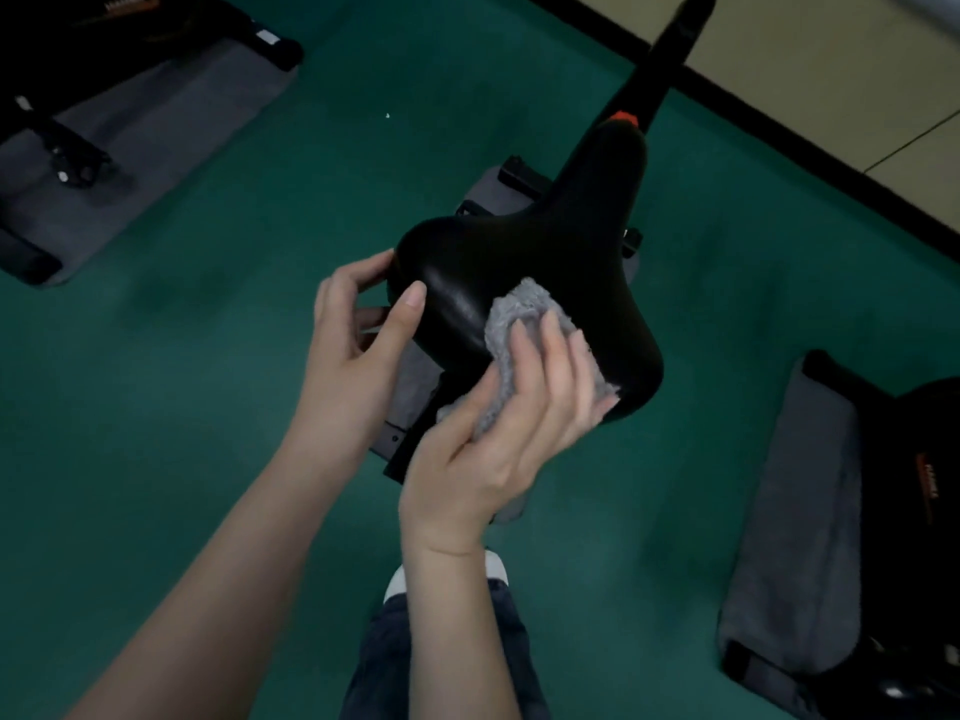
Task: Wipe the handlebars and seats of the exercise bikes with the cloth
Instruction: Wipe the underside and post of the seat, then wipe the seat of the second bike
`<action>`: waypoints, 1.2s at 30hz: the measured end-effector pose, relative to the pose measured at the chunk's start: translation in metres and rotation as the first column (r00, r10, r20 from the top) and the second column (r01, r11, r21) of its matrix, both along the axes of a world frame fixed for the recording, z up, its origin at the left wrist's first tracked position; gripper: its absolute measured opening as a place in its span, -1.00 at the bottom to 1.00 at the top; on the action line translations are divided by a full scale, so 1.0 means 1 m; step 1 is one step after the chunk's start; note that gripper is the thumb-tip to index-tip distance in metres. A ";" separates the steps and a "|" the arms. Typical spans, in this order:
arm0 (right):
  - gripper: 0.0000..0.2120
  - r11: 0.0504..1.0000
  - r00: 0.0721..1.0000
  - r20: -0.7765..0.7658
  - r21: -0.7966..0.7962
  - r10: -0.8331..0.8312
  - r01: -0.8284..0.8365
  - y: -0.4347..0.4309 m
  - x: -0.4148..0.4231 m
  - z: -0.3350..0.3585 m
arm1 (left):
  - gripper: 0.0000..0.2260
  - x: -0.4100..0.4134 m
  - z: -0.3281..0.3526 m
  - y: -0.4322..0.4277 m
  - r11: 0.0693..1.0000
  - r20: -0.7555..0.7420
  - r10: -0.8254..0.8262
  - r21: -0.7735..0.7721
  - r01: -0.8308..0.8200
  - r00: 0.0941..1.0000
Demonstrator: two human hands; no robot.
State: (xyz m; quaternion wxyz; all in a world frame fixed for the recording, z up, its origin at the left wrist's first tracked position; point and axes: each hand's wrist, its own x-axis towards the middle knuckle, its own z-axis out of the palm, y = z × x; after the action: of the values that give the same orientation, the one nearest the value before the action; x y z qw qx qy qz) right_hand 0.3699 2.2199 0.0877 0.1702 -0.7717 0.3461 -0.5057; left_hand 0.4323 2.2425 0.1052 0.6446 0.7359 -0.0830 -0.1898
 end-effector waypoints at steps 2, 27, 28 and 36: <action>-0.77 0.992 0.993 0.014 -0.046 -0.113 0.114 -0.032 -0.023 0.007 | -0.72 0.001 0.002 0.000 1.000 0.002 -0.004 -0.002 0.004 1.000; -0.82 0.763 0.991 -0.067 0.644 0.119 -0.048 -0.122 -0.192 0.137 | -0.62 -0.080 0.112 -0.016 0.671 0.408 -0.692 0.668 0.322 0.596; -0.82 0.763 0.992 -0.069 0.645 0.109 -0.039 -0.121 -0.204 0.141 | -0.62 -0.089 0.116 -0.022 0.648 0.406 -0.719 0.685 0.334 0.564; -0.82 0.735 0.996 -0.035 0.673 -0.080 0.082 -0.118 -0.333 0.161 | -0.53 -0.185 0.130 -0.067 0.412 0.344 -0.910 0.812 0.414 0.232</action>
State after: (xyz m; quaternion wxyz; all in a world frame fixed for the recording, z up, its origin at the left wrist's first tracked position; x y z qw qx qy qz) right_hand 0.0371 2.1019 0.2489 0.4147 -0.6432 0.5390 -0.3520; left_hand 0.2475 2.1756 0.2348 0.1307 0.7672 -0.6106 -0.1464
